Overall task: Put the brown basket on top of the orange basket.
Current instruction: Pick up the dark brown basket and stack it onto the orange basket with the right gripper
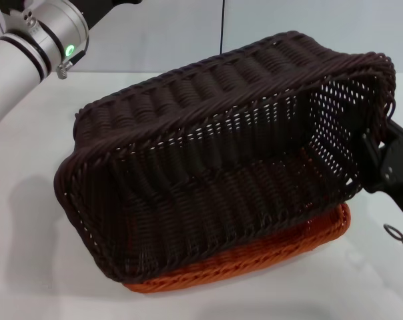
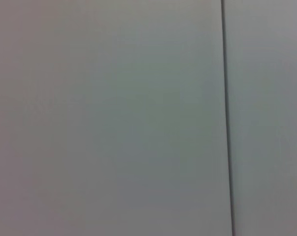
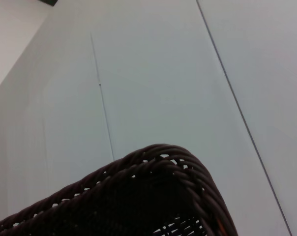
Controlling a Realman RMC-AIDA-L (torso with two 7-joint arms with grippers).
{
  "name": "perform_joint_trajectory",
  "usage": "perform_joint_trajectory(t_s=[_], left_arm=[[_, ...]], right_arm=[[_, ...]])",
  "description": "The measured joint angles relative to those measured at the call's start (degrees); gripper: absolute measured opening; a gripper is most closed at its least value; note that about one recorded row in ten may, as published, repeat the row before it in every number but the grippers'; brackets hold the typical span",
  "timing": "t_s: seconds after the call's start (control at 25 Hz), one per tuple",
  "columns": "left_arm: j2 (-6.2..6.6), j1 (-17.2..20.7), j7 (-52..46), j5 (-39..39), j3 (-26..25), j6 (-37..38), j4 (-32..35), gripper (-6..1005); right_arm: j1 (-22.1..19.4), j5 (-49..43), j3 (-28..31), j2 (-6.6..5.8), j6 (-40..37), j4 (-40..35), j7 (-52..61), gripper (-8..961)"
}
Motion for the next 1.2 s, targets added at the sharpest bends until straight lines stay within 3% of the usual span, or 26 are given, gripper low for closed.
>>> perform_joint_trajectory(t_s=[0.8, 1.2], left_arm=[[-0.27, -2.94, 2.18, -0.19, -0.86, -1.03, -0.89, 851], [-0.26, -3.6, 3.71, -1.96, -0.89, -0.86, -1.51, 851]], right_arm=[[-6.18, -2.31, -0.68, -0.39, -0.78, 2.22, -0.86, 188], [-6.18, -2.02, 0.17, -0.46, 3.29, -0.65, 6.04, 193]])
